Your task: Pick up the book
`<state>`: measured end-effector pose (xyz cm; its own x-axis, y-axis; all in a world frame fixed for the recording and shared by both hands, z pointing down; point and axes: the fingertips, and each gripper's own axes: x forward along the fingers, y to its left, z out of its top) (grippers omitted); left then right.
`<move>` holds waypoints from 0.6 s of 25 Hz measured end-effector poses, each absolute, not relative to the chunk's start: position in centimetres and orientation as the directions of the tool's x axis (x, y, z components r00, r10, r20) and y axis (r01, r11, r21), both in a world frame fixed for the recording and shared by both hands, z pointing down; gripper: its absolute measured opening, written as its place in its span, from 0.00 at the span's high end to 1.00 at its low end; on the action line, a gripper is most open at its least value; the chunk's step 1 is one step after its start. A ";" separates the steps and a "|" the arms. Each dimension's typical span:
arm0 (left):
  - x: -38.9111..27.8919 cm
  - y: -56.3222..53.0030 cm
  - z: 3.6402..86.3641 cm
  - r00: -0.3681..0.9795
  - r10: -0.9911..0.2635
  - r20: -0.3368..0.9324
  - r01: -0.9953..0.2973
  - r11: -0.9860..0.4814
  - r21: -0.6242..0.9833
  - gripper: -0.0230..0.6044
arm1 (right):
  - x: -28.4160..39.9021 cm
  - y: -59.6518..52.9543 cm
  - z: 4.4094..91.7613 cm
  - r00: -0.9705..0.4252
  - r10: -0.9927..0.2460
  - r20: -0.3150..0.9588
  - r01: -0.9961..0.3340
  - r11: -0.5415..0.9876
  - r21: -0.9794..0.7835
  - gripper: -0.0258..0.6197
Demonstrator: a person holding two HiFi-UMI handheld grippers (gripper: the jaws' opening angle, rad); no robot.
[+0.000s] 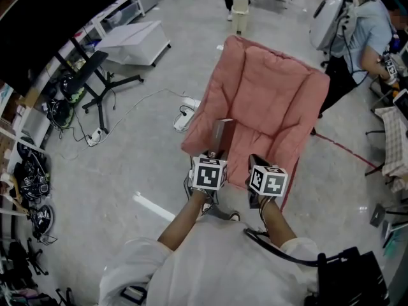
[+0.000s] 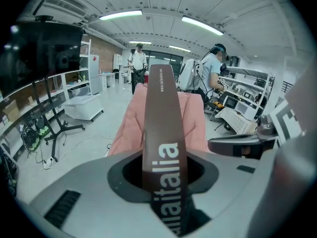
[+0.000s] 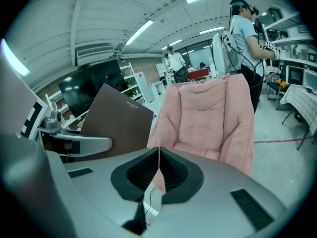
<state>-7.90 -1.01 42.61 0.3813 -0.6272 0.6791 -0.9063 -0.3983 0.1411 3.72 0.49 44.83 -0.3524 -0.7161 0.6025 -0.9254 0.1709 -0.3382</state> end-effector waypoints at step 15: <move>-6.5 -2.3 42.4 0.387 -0.624 0.678 -0.897 -0.424 0.121 0.73 | 5.5 -0.3 43.9 -0.322 -0.728 0.605 -0.940 0.168 -0.298 0.91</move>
